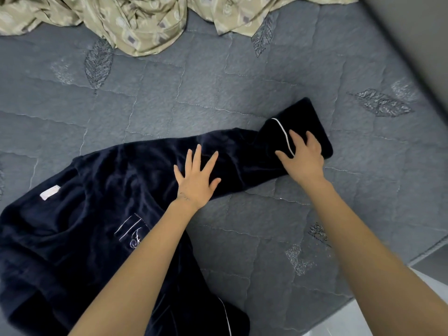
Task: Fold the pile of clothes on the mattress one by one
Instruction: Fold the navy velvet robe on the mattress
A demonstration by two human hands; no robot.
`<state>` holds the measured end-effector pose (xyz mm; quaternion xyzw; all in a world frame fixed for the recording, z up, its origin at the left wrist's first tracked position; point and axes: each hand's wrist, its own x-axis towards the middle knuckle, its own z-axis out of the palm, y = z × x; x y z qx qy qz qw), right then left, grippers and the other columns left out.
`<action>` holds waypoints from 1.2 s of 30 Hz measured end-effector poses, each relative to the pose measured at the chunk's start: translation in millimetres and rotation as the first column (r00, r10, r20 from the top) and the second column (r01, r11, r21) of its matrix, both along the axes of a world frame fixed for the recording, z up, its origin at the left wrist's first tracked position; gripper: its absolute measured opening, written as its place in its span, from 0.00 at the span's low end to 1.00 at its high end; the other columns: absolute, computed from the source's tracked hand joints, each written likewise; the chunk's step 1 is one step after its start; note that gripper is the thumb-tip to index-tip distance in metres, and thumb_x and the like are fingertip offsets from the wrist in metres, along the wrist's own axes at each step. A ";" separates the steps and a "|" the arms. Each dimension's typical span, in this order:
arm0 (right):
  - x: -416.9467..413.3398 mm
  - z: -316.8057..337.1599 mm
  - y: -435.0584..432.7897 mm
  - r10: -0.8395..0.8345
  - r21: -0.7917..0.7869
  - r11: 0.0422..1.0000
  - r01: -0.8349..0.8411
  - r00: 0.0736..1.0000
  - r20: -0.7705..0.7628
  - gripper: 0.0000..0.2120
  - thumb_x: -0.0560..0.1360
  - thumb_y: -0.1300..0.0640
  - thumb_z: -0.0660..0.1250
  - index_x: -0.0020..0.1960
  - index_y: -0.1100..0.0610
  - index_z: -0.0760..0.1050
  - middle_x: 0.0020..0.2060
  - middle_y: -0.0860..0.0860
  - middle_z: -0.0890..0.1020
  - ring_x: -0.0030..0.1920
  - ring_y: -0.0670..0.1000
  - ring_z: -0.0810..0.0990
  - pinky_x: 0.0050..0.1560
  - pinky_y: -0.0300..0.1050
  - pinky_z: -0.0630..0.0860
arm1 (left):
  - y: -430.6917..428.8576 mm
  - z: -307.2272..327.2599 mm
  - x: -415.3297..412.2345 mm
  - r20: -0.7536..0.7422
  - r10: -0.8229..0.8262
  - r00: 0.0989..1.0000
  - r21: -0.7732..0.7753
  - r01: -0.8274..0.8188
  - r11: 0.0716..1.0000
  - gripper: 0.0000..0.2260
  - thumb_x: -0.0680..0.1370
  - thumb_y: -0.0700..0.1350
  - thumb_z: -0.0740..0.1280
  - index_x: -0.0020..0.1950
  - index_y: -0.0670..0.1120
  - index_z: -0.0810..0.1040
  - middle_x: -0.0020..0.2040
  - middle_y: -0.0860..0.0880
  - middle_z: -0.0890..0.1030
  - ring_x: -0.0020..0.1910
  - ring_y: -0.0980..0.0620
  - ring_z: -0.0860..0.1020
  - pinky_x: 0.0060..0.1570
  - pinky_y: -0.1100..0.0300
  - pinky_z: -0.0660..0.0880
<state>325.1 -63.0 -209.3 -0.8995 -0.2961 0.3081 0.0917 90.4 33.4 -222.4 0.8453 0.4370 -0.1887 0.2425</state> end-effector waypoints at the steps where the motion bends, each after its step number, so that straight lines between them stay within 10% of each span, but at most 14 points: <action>1: -1.1 -5.2 -1.4 0.015 0.003 1.000 -0.015 1.000 0.014 0.33 0.78 0.45 0.64 0.78 0.50 0.54 0.77 0.58 0.53 0.76 0.59 0.51 0.73 0.60 0.53 | -1.0 -3.1 0.4 -0.057 -0.020 0.998 0.003 0.021 1.000 0.31 0.82 0.56 0.58 0.78 0.58 0.42 0.78 0.46 0.34 0.76 0.44 0.35 0.70 0.32 0.42; 9: 13.7 -13.5 7.8 -0.114 -0.023 0.992 0.126 0.948 0.298 0.12 0.80 0.56 0.61 0.60 0.61 0.71 0.57 0.59 0.77 0.58 0.61 0.74 0.59 0.52 0.63 | 1.5 -6.7 -1.7 -0.025 0.050 0.998 -0.018 -0.051 0.999 0.36 0.79 0.58 0.61 0.78 0.58 0.40 0.78 0.48 0.34 0.76 0.47 0.33 0.69 0.32 0.40; 17: -49.4 8.2 29.8 0.097 0.060 0.990 -0.124 0.936 0.338 0.31 0.78 0.46 0.63 0.77 0.53 0.56 0.74 0.56 0.61 0.73 0.58 0.58 0.68 0.56 0.56 | -14.9 8.1 -27.9 0.228 0.142 0.963 0.099 -0.168 0.981 0.30 0.81 0.57 0.58 0.79 0.56 0.46 0.80 0.47 0.45 0.78 0.47 0.40 0.72 0.40 0.38; 36: -367.5 43.3 66.5 0.579 0.128 0.777 -0.616 0.779 0.240 0.33 0.77 0.42 0.63 0.78 0.50 0.56 0.76 0.55 0.59 0.76 0.58 0.55 0.71 0.58 0.55 | -29.1 46.2 -339.4 0.119 0.523 0.844 0.193 -0.536 0.822 0.33 0.79 0.62 0.58 0.79 0.58 0.46 0.80 0.49 0.42 0.78 0.47 0.38 0.72 0.41 0.37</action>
